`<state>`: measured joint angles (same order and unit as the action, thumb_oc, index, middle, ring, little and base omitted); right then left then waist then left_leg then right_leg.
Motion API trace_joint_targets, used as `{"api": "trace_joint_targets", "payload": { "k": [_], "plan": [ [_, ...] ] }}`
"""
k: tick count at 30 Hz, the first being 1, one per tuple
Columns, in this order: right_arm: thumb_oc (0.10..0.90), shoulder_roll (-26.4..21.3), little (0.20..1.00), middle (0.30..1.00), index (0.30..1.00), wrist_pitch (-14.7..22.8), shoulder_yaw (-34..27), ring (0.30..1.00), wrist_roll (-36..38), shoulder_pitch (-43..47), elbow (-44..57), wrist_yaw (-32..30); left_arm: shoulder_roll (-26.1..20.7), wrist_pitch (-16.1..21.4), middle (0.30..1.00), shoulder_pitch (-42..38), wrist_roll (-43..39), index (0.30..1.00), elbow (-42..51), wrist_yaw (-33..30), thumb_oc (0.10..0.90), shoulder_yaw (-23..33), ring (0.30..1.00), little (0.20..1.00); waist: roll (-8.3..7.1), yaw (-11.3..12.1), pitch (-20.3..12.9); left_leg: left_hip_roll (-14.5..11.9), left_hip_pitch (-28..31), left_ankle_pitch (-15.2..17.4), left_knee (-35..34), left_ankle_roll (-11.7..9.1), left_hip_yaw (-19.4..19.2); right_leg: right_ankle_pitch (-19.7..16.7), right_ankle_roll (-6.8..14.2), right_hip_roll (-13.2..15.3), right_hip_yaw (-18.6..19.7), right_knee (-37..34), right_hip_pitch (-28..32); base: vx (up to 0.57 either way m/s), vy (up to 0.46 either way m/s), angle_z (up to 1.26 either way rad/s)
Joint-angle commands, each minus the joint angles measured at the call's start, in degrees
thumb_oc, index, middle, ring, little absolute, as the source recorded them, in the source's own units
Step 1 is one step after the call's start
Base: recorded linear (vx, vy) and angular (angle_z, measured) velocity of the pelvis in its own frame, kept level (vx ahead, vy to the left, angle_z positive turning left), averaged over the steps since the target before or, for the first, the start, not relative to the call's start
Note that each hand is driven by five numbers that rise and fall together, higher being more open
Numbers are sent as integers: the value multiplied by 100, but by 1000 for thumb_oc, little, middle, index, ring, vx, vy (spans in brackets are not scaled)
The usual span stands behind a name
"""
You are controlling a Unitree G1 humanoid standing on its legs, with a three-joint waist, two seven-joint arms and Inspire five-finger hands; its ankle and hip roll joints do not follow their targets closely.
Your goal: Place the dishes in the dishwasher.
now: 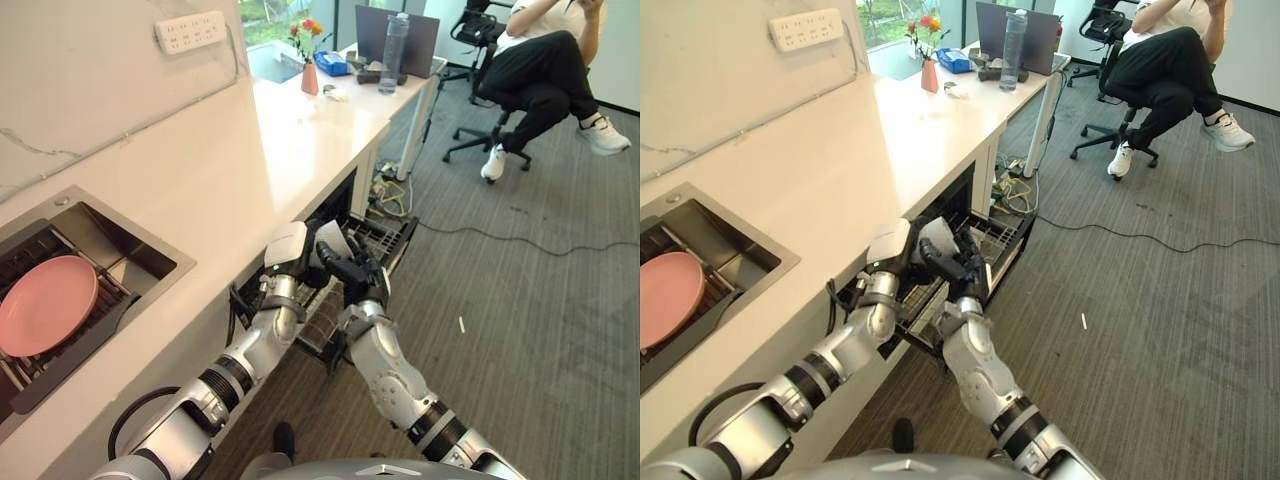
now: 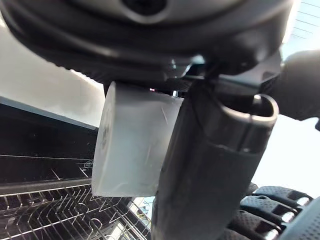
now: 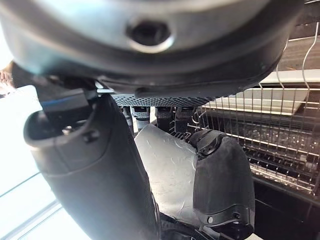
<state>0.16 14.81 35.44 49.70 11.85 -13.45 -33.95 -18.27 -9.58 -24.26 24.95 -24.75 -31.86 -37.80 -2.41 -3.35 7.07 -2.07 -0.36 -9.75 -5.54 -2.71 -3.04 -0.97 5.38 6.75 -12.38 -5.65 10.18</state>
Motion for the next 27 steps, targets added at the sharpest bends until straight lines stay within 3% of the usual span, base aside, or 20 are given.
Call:
{"api": "trace_joint_targets", "payload": {
  "k": [1, 2, 3, 27],
  "plan": [
    [800, 676, 900, 900, 900, 31, 317, 900, 157, 600, -19, 364, 213, 388, 300, -1508, 420, 300, -91, -486, 400, -163, 300, 300, 241, 186, -2, -35, 779, 1288, 54, -11, 51, -154, 300, 84, -53, 123, -255, 0, 0, 0],
    [582, 670, 573, 573, 573, 34, 319, 573, 190, 592, -26, 380, 212, 397, 300, -1495, 406, 300, -75, -468, 400, -160, 300, 300, 238, 191, -3, -35, 778, 1286, 54, -15, 58, -153, 299, 84, -59, 121, -252, 0, 0, 0],
    [400, 680, 300, 300, 300, 49, 315, 300, 242, 594, -79, 373, 240, 405, 300, -1475, 382, 300, -61, -445, 400, -172, 300, 300, 239, 198, -3, -38, 778, 1281, 54, -17, 70, -142, 295, 78, -66, 121, -246, 0, 0, 0],
    [400, 644, 300, 300, 300, 668, -356, 300, 520, 1021, 397, 92, 290, 535, 300, -1661, 86, 300, 126, -239, 400, -272, 300, 300, 318, 185, -106, -56, 830, 1285, 54, -25, 147, -58, 286, 77, -143, 117, -173, 0, 0, 0]
  ]
}}
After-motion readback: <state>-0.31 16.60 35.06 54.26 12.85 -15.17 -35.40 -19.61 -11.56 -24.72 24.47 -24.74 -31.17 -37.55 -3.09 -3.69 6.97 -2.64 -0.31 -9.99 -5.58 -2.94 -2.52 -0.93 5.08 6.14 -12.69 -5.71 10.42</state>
